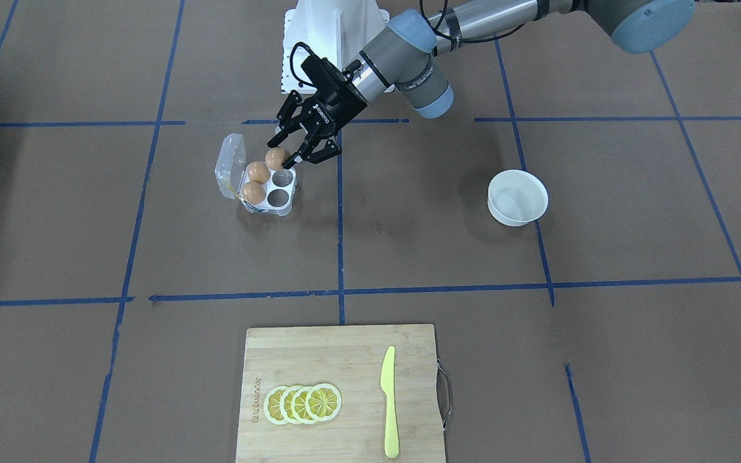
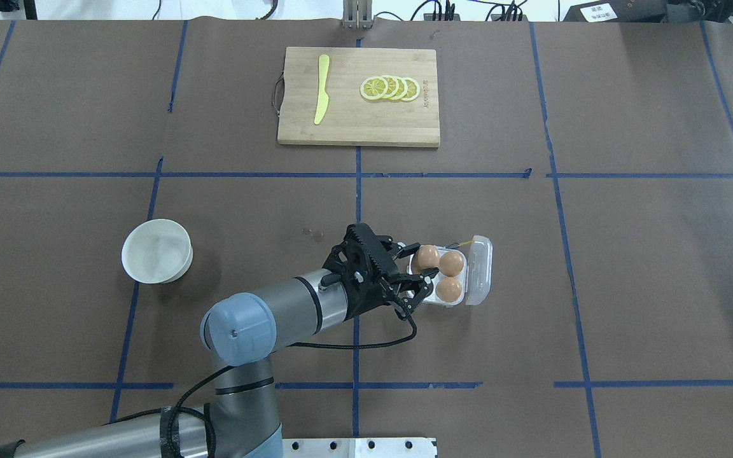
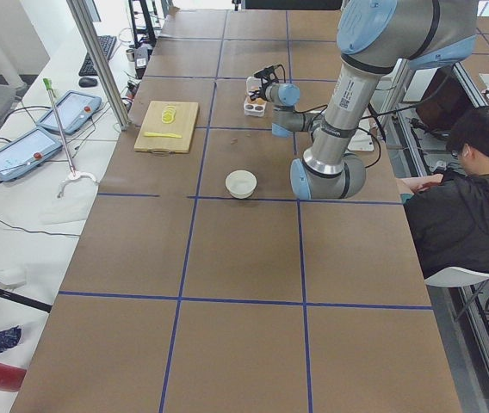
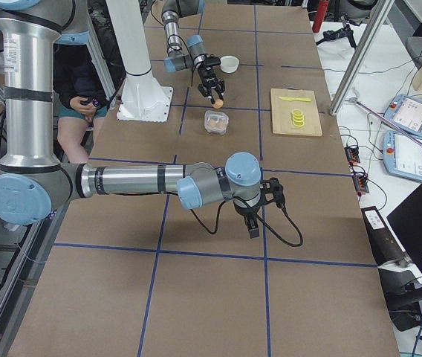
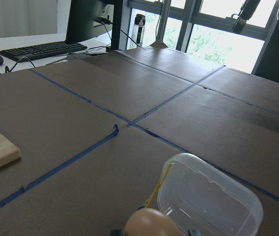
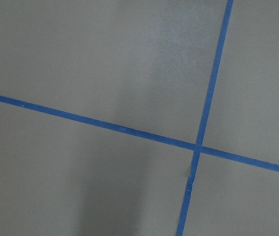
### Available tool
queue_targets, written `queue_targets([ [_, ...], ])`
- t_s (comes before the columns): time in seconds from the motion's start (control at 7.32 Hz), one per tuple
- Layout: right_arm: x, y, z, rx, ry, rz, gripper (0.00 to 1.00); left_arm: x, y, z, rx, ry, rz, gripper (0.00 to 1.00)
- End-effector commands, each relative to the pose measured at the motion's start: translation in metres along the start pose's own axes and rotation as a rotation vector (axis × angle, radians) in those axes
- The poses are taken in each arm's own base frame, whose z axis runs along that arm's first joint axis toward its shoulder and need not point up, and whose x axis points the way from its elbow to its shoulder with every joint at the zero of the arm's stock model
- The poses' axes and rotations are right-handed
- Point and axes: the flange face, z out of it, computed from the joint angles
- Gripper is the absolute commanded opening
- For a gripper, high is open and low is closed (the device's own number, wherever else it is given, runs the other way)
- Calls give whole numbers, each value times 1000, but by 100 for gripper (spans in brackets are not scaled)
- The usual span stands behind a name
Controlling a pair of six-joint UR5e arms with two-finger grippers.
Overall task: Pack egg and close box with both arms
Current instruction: 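Lower the egg into the empty carton cup and open the left gripper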
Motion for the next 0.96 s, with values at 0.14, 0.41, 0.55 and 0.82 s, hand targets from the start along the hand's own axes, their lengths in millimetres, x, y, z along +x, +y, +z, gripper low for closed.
queue_targets([
  [0.14, 3, 1, -2, 4, 2, 7, 100, 0, 23, 16, -47, -14, 42, 41],
  [0.41, 6, 3, -3, 5, 4, 15, 100, 5, 27, 19, -54, -10, 42, 41],
  [0.55, 8, 5, -3, 4, 5, 18, 100, 10, 28, 22, -58, -5, 41, 42],
  [0.82, 10, 7, -3, 3, 6, 22, 100, 12, 30, 26, -64, -6, 42, 44],
])
